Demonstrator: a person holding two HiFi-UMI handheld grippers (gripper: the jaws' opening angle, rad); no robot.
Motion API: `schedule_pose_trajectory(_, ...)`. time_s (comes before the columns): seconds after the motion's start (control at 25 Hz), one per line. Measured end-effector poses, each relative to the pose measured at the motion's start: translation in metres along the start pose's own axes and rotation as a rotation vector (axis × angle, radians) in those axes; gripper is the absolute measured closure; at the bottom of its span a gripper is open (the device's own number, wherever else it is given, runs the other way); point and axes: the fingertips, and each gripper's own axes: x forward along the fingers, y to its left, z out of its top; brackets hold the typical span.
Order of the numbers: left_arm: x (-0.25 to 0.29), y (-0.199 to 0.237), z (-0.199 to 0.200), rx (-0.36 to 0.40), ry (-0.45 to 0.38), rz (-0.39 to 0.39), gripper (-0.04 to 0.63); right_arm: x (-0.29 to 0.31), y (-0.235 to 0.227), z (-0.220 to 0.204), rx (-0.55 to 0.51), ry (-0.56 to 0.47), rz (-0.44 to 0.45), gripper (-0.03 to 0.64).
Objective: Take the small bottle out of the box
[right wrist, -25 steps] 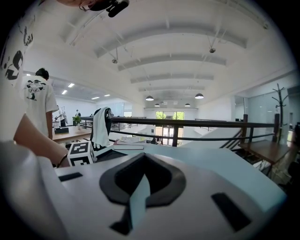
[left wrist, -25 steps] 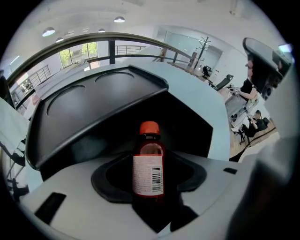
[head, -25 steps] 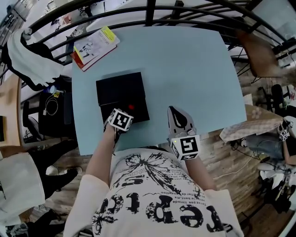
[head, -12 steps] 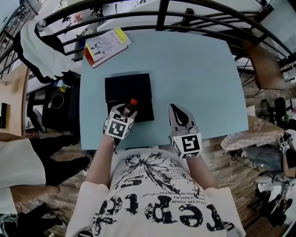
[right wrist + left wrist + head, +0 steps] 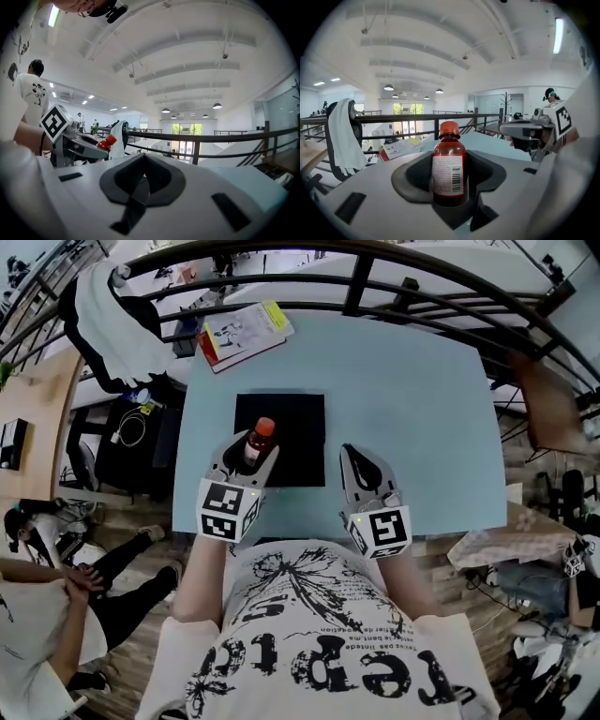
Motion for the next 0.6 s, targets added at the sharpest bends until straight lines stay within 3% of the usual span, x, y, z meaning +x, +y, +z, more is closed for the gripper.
schedule_pose_trajectory(0.36, -0.057, 0.008, 0.049, -0.015, -0.275, 0.089, 0.365, 0.007, 0.025, 0.022, -0.027, -0.059, 0.052, 0.609)
schedule_pose_trajectory(0.6, -0.069, 0.007, 0.052, -0.010, -0.305, 0.107, 0.365, 0.005, 0.031, 0.029, -0.034, -0.076, 0.064, 0.609)
